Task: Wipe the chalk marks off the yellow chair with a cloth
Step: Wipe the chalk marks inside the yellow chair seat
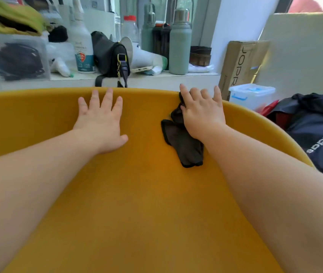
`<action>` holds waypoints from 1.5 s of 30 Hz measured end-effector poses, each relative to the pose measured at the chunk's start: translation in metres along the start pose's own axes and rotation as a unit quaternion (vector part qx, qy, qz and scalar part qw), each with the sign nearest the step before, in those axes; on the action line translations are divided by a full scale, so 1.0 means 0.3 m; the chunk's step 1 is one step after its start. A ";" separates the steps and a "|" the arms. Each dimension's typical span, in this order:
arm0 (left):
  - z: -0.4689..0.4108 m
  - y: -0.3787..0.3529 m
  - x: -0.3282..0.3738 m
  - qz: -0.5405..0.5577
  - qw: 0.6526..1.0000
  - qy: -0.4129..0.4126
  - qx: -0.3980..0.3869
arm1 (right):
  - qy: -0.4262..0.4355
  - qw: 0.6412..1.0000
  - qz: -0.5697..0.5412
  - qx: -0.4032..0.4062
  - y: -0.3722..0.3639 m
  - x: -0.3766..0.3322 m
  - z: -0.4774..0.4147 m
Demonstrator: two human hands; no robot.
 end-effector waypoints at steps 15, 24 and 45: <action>0.308 -0.068 0.738 0.143 0.946 -0.283 -0.063 | -0.069 0.987 0.060 -0.134 0.079 0.400 0.761; 0.586 -0.320 0.666 0.131 0.931 -0.296 -0.166 | 0.069 0.947 0.121 -0.289 0.002 0.188 1.058; 0.814 -0.531 -0.135 0.032 0.979 -0.091 -0.178 | 0.494 0.817 -0.082 -0.284 -0.032 -0.787 1.138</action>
Point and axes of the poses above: each hand's wrist, its own z-axis away from the middle knuckle, its own y-axis out of the back of the hand, x = y × z, the point moved 8 cm from there along -z, towards the middle knuckle, and after that the axes turned 11 degrees about z, right-handed, at the moved point
